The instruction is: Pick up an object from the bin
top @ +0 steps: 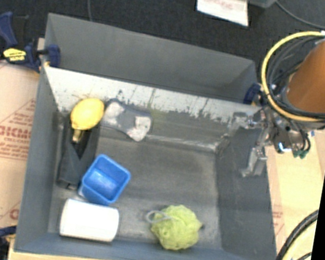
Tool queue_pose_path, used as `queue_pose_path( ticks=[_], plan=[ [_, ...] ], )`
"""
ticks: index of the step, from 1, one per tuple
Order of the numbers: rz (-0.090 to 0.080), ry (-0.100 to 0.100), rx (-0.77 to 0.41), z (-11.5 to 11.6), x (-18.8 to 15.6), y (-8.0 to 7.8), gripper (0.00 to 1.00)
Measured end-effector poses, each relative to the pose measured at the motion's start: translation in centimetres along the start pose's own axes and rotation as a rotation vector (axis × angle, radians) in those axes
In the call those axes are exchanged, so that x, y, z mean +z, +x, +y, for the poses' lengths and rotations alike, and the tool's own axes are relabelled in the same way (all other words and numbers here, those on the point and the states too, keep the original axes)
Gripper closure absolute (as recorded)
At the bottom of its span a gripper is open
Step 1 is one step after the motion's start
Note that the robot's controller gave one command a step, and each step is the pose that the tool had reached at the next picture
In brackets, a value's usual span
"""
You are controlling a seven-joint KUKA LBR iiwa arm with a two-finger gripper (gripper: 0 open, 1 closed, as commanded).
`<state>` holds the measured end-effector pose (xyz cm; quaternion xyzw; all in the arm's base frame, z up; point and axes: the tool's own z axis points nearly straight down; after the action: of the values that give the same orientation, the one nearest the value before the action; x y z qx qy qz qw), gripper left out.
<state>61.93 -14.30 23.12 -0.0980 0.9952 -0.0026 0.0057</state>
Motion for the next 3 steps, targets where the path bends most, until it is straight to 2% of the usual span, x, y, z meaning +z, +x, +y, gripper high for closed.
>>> queue_pose_path(
  ticks=[1, 2, 3],
  plan=[
    [0.003, -0.001, 0.440, 4.9, -0.9, 5.4, 0.00],
    [-0.001, 0.000, 0.218, 6.1, 5.1, 1.8, 0.00],
    [-0.010, 0.003, 0.350, -0.6, -0.6, 2.4, 0.00]
  ],
)
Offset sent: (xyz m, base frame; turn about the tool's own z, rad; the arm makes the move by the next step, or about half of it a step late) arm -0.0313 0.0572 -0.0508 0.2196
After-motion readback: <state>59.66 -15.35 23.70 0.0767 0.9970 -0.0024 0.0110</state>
